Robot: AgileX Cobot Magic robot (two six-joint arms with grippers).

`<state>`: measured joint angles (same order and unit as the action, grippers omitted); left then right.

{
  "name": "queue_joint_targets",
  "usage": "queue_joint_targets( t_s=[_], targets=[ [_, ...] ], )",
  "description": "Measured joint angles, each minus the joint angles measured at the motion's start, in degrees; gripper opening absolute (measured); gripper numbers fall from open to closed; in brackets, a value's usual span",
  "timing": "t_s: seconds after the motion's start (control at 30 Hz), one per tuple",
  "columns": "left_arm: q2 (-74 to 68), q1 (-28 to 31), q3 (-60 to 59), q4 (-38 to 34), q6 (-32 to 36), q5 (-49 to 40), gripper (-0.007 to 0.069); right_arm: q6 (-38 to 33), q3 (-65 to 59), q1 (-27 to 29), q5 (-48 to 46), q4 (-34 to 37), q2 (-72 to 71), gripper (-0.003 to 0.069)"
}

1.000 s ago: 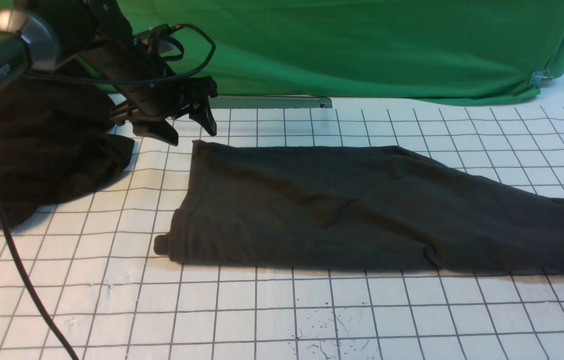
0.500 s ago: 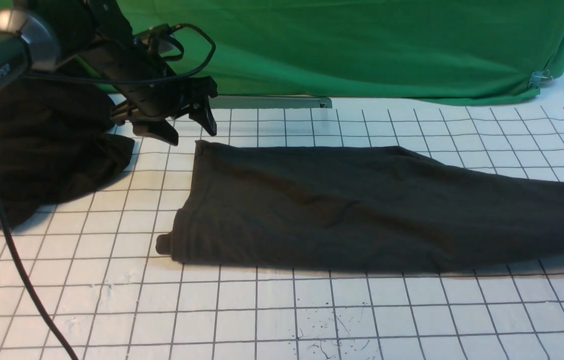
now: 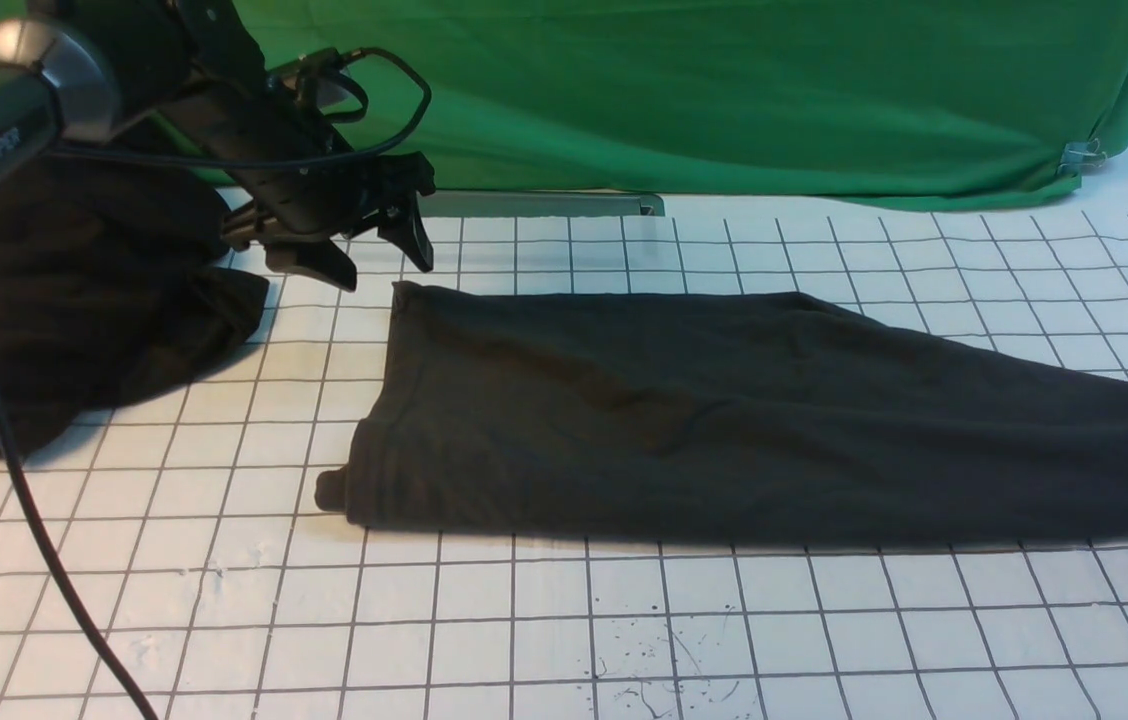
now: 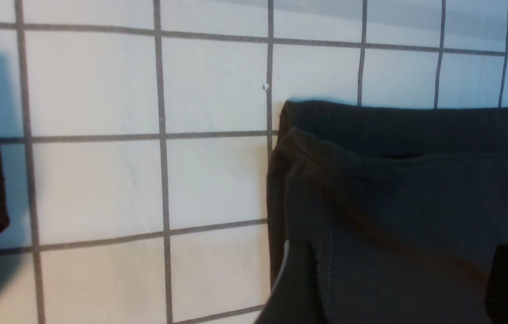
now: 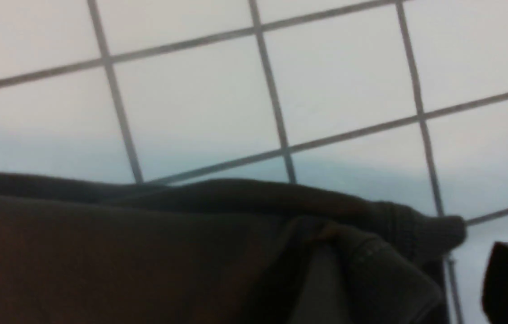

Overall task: Fold a long-sleeved shirt over a white checkered tablecloth.
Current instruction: 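Pull the folded dark garment lengthwise by its ends to straighten it flat on the table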

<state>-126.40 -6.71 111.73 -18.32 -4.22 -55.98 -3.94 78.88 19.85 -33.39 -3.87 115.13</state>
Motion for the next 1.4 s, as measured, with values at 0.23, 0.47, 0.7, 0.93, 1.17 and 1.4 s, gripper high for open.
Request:
queue_joint_targets(
  t_s=[0.23,0.47,0.7,0.93,1.17,1.4],
  targets=[
    [0.00,0.00,0.00,0.00,0.00,0.00,0.0509,1.61,7.01,0.00,-13.79,-1.52,-2.94,0.0549],
    [0.00,0.00,0.00,-0.05,0.00,0.00,0.0509,2.74,5.48,0.00,-17.76,-1.30,-1.77,0.0552],
    [0.00,0.00,0.00,-0.05,0.00,0.00,0.0509,2.33,3.68,0.00,-13.53,-1.16,3.12,0.0540],
    [0.00,0.00,0.00,-1.49,1.90,-3.12,0.0436,1.07,3.68,-0.19,-12.53,0.39,3.53,0.0107],
    [1.63,0.00,0.00,-1.80,4.68,-10.76,0.0147,-0.07,3.75,0.52,-12.75,-2.24,0.17,0.0013],
    [7.72,0.99,0.23,-0.28,6.17,-13.43,0.0003,1.24,9.41,3.61,-19.32,-2.73,-8.31,0.0013]
  ],
)
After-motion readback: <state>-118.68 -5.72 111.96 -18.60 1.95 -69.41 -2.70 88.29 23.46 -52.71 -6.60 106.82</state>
